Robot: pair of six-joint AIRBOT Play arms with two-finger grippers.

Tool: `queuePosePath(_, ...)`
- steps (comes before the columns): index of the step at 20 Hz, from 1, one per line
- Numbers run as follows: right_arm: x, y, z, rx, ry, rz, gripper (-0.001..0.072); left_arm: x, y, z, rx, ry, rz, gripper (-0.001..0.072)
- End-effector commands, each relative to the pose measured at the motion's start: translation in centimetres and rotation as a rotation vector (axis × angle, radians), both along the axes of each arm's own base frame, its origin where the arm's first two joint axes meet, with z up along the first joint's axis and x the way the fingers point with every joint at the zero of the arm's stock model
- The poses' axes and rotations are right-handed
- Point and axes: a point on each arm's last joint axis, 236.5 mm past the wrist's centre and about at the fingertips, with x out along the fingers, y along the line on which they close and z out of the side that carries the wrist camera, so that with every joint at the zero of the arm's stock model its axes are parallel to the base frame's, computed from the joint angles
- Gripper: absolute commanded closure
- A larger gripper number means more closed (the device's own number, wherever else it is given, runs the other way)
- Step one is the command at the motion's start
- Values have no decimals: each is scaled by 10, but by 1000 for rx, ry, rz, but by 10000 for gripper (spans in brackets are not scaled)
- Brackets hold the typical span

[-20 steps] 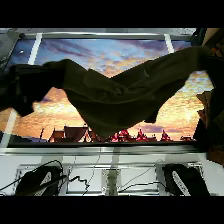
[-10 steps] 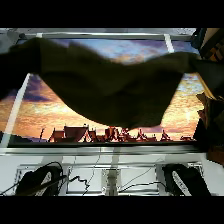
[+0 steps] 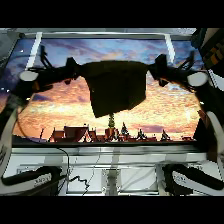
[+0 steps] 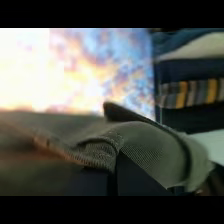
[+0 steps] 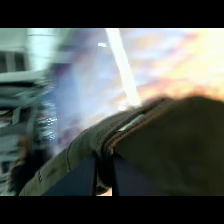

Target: Fold the clothes and pants, and hang the long-sleeved shirts on hangers.

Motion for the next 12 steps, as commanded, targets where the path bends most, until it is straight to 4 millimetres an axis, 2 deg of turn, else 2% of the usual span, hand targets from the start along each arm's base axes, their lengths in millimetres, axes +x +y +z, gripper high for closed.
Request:
queuePosePath(1,20,-6,-54,-59,49,-3,666,26,-6,-22,-56,-62,-2,691)
queuePosePath(2,21,-4,-41,-157,-28,74,665,23,-9,-2,-31,-169,-42,692)
queuePosePath(4,10,8,-1,-384,-199,298,666,0,-18,37,85,-381,-159,692)
queuePosePath(6,-22,19,40,-573,-311,516,666,-30,-17,64,267,-513,-251,693)
queuePosePath(7,-41,18,58,-639,-326,580,666,-48,-12,76,384,-570,-292,693)
queuePosePath(9,-93,5,92,-777,-318,685,666,-88,5,102,576,-626,-331,693)
queuePosePath(11,-155,-3,122,-853,-309,763,666,-133,24,131,725,-668,-336,692)
queuePosePath(12,-187,-4,136,-868,-321,794,666,-162,31,149,787,-710,-340,692)
